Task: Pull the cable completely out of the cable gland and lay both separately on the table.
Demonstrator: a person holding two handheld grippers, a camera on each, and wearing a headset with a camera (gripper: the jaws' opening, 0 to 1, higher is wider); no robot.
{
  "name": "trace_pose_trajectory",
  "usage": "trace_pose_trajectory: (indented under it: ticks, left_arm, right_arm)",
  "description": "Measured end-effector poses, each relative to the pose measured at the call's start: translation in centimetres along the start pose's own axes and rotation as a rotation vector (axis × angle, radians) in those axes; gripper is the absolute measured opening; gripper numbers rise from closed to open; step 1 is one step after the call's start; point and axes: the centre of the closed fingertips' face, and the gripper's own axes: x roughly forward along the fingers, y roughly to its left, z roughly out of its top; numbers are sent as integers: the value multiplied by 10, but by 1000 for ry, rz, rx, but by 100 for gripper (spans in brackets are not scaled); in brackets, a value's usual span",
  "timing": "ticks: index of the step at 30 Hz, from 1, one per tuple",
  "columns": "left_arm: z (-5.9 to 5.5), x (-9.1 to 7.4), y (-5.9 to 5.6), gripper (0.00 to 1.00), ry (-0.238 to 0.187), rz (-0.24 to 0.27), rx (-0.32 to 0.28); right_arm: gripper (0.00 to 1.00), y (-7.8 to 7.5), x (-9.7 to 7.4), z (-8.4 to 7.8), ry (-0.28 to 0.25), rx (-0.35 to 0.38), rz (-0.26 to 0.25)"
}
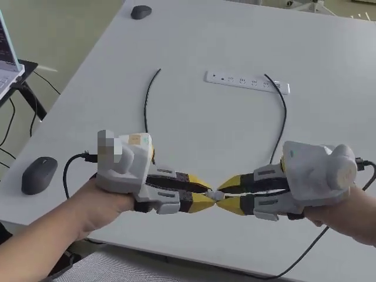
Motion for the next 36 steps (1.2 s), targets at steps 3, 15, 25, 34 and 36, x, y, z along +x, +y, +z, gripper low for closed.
trace_pose_trajectory:
  ticks: [3,15,25,34,36]
  left_arm:
    - [2,-1,-1,14,-8,-2,-34]
    - [-1,-1,-3,15,0,0,-109]
    - [2,-1,0,15,14,10,-10]
    - [-1,0,-5,15,37,22,111]
    - [-1,0,-4,15,39,19,129]
  right_arm:
    - [7,1,0,2,6,-72,-39]
    - [8,3,1,0,41,-141,-65]
    - [15,-7,-9,2,-46,151,-32]
    - [21,-12,-13,1,-166,669,186]
    - [21,-14,-12,4,-188,684,213]
